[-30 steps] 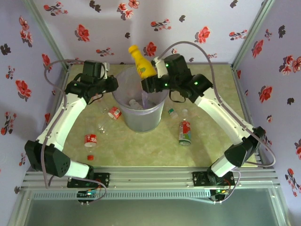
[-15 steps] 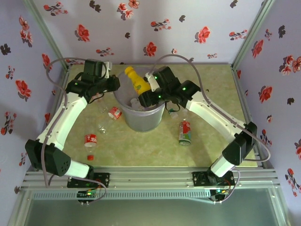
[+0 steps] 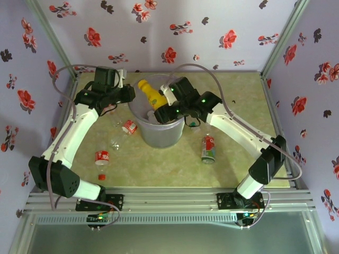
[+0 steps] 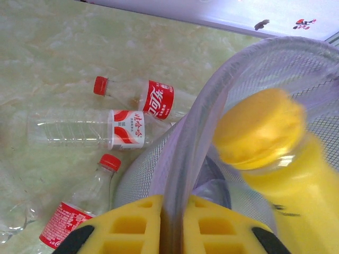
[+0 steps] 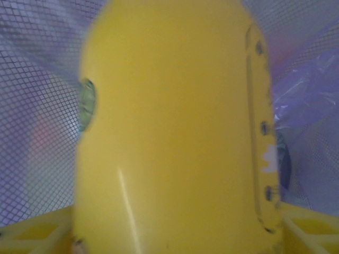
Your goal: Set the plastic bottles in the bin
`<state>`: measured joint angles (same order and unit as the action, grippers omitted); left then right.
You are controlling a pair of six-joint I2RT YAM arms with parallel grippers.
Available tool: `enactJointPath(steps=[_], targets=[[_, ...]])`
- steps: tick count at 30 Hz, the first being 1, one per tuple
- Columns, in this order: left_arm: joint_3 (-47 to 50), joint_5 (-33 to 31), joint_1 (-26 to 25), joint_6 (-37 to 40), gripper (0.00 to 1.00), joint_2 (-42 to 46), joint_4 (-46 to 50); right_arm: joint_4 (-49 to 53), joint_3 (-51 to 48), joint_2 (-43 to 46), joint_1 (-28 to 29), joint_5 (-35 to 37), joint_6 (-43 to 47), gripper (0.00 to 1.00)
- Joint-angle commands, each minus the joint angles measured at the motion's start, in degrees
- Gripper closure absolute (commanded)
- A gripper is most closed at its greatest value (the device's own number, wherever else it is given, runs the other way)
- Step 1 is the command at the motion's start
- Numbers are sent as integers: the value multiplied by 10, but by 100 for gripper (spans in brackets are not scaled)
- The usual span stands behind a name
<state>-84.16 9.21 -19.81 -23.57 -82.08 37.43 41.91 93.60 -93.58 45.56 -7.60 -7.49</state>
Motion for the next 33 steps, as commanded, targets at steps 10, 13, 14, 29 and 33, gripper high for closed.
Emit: enactJointPath(steps=[10,13,14,29,33], targets=[[14,14,4,34,100,8,-16,59,47,-43,2,11,16,20],[15,14,5,34,100,8,-15,64,62,-51,3,8,15,22],[15,14,5,35,100,8,-16,68,68,-54,3,9,16,22],[25,17,8,41,100,6,-21,119,178,-25,-16,65,-5,31],[28,18,8,45,100,5,-21,121,159,27,-53,86,-30,30]])
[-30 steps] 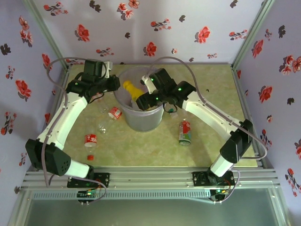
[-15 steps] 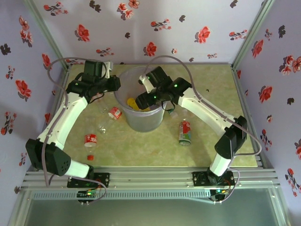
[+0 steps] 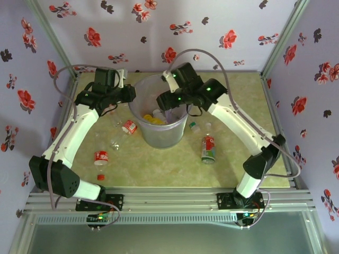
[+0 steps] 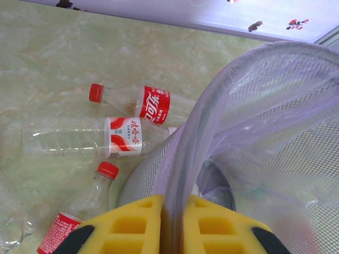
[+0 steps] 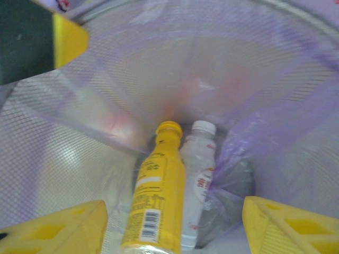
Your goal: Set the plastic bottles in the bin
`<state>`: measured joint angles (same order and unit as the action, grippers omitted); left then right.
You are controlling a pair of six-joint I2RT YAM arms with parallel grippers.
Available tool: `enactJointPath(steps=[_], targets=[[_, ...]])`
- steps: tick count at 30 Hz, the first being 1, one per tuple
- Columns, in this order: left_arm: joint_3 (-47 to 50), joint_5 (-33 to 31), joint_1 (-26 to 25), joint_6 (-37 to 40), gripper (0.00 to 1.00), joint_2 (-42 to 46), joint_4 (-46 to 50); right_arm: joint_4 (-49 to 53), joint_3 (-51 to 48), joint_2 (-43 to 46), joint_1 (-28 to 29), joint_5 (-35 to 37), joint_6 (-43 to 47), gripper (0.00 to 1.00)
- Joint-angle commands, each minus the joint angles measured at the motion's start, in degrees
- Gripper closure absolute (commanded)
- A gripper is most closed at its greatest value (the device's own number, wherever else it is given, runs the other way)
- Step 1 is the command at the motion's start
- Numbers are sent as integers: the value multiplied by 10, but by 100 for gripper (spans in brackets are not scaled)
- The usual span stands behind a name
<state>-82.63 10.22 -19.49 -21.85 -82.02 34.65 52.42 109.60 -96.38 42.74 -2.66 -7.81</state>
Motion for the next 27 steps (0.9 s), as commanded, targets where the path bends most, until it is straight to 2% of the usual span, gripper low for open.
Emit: enactJointPath(steps=[1,7,10,12,16,22,27], targets=[[13,8,5,28,100,4,6,19,-6,67,-34,43,-31,30],[15,10,6,31,100,4,6,52,-69,148,-126,80,-64,29],[16,12,8,32,100,4,6,88,-114,164,-179,86,-79,29],[17,12,8,33,100,4,6,109,-157,167,-194,97,-90,29],[19,13,9,34,100,3,6,117,-247,175,-195,91,-121,26],[19,16,11,35,100,1,6,103,-364,181,-176,89,-168,15],[20,18,13,35,100,-1,5,65,-444,171,-149,53,-209,11]])
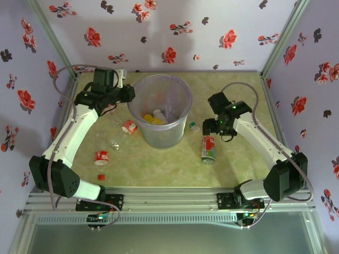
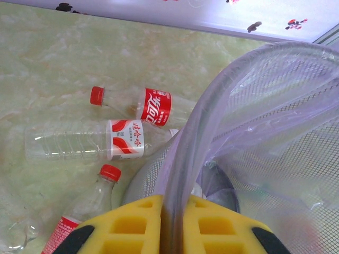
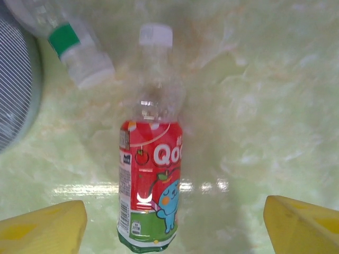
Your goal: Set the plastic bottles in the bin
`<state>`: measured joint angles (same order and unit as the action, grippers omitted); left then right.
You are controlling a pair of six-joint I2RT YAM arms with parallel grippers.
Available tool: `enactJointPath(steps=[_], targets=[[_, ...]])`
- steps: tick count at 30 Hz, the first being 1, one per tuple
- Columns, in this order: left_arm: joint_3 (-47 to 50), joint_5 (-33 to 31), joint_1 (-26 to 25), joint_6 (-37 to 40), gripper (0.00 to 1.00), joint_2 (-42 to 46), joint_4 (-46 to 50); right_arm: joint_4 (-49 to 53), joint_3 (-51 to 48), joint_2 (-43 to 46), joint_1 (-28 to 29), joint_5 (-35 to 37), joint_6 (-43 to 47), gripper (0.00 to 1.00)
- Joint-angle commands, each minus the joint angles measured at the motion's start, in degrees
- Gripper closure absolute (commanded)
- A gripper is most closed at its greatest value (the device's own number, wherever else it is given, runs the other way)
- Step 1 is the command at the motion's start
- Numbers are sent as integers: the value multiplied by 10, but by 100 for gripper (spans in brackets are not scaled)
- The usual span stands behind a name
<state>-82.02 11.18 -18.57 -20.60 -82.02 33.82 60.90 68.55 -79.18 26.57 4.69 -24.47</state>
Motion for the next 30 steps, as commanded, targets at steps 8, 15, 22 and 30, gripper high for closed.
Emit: enactJointPath(steps=[8,15,22,30], targets=[[17,9,6,22,100,-1,13,-102,-89,-59,23,-57,-58,15],[19,10,6,23,100,-1,13,-137,-109,-113,19,-61,-55,22],[20,10,7,24,100,-2,13,-151,-120,-139,13,-63,-49,30],[20,10,8,24,100,-1,12,-136,-118,-116,-2,-47,-46,41]])
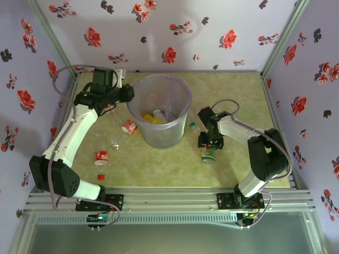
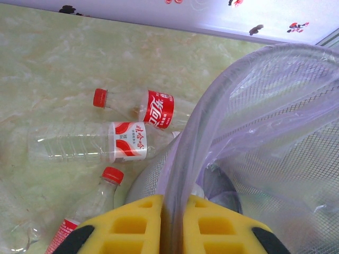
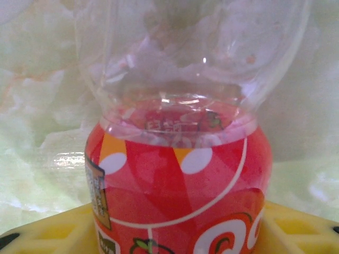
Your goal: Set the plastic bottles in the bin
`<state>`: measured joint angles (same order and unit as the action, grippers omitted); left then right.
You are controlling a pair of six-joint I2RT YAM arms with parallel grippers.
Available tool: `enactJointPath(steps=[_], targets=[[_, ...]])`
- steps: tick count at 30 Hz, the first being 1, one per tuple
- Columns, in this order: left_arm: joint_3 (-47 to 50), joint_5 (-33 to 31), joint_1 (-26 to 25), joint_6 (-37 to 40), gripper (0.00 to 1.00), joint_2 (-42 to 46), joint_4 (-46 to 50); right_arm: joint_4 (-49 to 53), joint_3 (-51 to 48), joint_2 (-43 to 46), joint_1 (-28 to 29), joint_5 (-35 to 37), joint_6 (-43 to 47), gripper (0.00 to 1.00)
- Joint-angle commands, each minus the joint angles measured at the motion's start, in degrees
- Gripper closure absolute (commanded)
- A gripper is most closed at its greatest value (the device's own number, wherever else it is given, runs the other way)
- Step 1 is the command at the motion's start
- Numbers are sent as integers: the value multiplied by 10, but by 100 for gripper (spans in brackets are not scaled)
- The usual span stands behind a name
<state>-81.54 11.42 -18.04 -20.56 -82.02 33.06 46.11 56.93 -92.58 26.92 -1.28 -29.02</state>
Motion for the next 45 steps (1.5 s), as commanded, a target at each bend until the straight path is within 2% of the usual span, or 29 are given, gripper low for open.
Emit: enactJointPath(steps=[1,13,20,24,33,39,45], targets=[[16,8,3,24,100,-1,20,15,0,20,-5,14,0,41],[17,8,4,22,100,-1,19,123,74,133,-6,76,20,50],[17,11,4,20,100,-2,18,137,162,211,1,94,63,52],[18,15,3,18,100,-2,17,133,243,225,8,103,100,54],[21,19,3,17,100,-2,14,64,440,159,56,68,187,55],[23,24,4,15,100,-2,10,31,571,58,100,-1,211,56],[29,44,2,10,100,-1,-2,54,661,-50,136,-45,211,56]])
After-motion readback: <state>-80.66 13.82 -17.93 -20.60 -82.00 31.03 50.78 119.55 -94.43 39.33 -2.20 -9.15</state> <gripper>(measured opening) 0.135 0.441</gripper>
